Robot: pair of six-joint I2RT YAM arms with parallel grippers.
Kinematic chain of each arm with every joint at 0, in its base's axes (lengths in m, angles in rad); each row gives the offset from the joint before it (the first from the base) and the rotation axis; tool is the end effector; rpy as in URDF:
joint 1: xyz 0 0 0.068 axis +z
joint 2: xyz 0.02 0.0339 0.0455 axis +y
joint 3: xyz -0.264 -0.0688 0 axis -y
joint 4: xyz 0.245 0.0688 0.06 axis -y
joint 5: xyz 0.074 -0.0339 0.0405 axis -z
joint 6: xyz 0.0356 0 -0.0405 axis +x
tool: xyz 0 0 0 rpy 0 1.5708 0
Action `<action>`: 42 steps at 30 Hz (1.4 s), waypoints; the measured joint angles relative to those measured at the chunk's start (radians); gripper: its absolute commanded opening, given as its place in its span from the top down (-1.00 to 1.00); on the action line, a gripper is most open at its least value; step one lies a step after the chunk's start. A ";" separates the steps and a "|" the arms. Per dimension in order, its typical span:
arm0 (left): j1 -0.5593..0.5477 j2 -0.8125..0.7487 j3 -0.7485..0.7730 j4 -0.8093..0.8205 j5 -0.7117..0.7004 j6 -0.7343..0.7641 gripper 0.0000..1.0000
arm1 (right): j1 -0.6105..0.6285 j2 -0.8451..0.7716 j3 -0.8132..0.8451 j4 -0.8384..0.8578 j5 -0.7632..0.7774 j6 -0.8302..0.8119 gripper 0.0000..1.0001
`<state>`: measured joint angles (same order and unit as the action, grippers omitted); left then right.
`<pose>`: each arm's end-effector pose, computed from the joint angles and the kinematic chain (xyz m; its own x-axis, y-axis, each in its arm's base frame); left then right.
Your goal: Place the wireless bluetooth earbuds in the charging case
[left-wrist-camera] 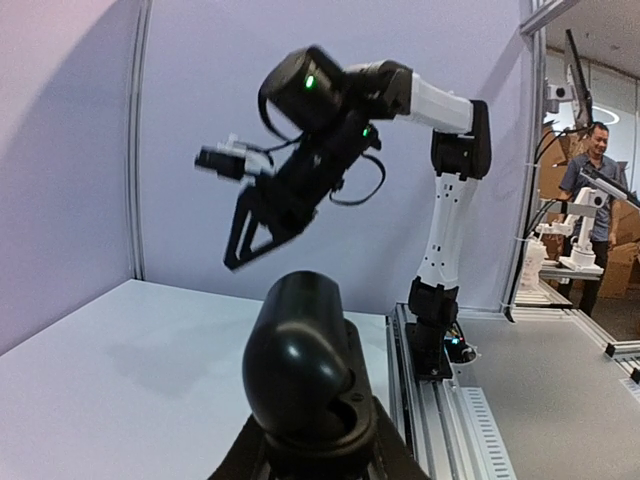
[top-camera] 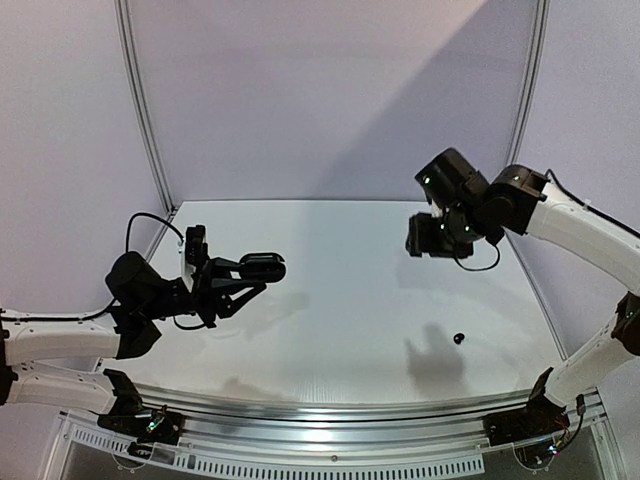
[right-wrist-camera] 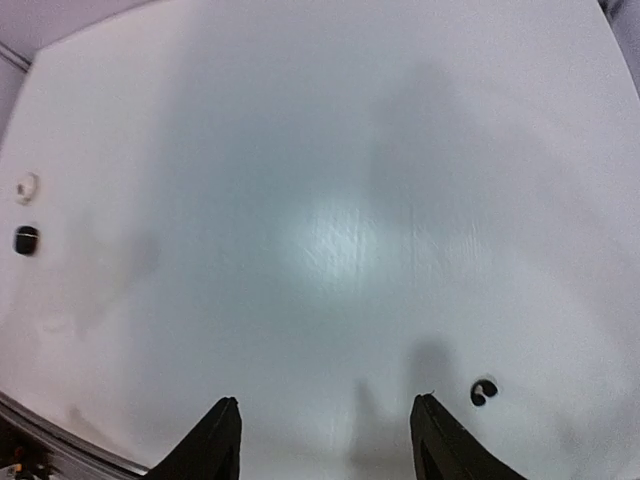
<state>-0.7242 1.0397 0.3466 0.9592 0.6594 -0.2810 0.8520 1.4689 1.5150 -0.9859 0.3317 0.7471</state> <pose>0.1441 -0.1566 0.2576 -0.0787 -0.2230 -0.9716 0.9831 0.1442 -0.1128 0.2054 0.2171 0.3604 -0.7876 0.0755 -0.6115 -0.0680 0.9758 0.2080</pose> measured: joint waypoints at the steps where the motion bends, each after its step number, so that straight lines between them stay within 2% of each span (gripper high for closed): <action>1: 0.000 -0.007 0.001 -0.007 0.002 0.000 1.00 | -0.015 0.006 -0.045 -0.038 -0.003 0.033 -0.03; 6: 0.000 -0.034 0.010 -0.043 0.007 0.000 1.00 | -0.063 0.008 -0.310 -0.151 -0.034 0.171 0.25; 9: 0.000 -0.045 0.012 -0.056 0.010 0.000 1.00 | -0.077 -0.022 -0.467 -0.159 -0.048 0.253 0.54; 13: 0.000 -0.055 0.012 -0.061 0.010 0.000 1.00 | -0.121 -0.082 -0.579 -0.147 -0.057 0.317 0.80; 17: 0.000 -0.063 0.012 -0.064 0.010 0.000 1.00 | -0.212 -0.098 -0.623 -0.099 -0.042 0.328 1.00; 22: 0.000 -0.066 0.012 -0.064 0.011 0.000 1.00 | -0.323 -0.064 -0.625 0.011 -0.039 0.260 1.00; 26: 0.000 -0.067 0.012 -0.064 0.013 0.000 1.00 | -0.375 0.040 -0.594 0.074 -0.040 0.179 1.00; 32: 0.000 -0.068 0.012 -0.064 0.031 0.007 1.00 | -0.381 0.172 -0.515 0.097 -0.052 0.083 1.00; 42: 0.000 -0.072 0.005 -0.064 0.132 0.126 1.00 | -0.380 0.153 -0.433 0.072 -0.087 -0.015 1.00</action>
<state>-0.7242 0.9680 0.3511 0.8951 0.7914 -0.1547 0.4717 1.6218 1.0817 -0.9138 0.2447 0.7322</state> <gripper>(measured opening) 0.241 0.004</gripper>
